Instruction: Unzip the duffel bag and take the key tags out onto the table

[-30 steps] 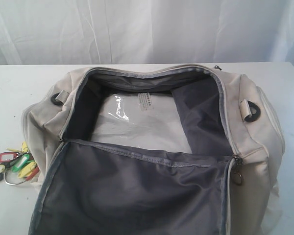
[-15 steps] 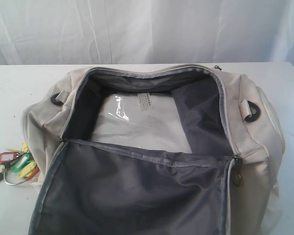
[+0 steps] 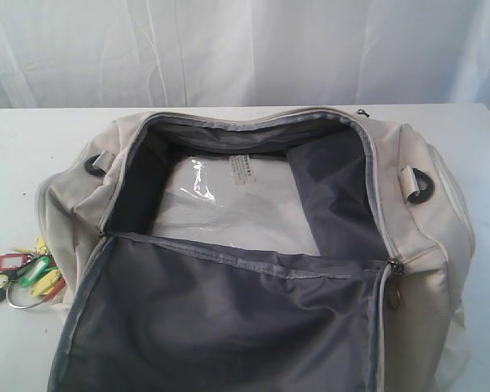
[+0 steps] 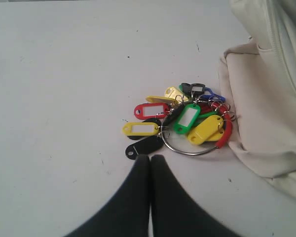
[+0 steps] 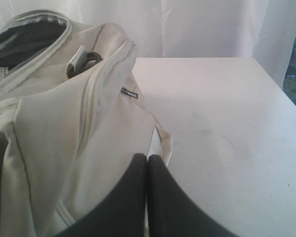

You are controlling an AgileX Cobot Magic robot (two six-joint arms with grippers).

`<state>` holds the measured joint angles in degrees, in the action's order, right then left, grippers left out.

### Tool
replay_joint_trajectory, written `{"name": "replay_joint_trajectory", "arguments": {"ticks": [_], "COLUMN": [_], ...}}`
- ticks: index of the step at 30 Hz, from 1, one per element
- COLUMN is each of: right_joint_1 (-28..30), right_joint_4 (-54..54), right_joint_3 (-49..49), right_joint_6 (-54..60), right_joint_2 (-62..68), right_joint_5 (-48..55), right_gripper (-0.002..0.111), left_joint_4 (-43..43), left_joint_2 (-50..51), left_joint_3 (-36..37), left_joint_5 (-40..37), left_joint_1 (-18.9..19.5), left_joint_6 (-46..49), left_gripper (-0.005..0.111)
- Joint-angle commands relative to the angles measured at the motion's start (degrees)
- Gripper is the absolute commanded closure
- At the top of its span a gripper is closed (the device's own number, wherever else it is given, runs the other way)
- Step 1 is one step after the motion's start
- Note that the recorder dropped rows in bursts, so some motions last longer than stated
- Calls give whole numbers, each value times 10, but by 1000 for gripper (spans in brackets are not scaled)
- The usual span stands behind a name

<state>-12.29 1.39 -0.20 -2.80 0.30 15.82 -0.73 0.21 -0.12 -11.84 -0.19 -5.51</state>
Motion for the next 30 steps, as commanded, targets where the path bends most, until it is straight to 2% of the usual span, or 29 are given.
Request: {"name": "replay_joint_trajectory", "arguments": {"ticks": [1,30], "right_joint_1": [-2,-2], "right_joint_4": [1,1], "right_joint_3": [2,2], "right_joint_6": [-1,-10], "right_joint_2": [-3,-3], "right_joint_5": [-8,-8], "right_gripper": [108,108], "left_joint_4": [2,2], "left_joint_2": [-2,-2], "left_joint_3": [1,1], "left_joint_5": [2,2], "left_joint_1": [1,1], "left_joint_6": [-5,-5], "left_gripper": [107,107]}}
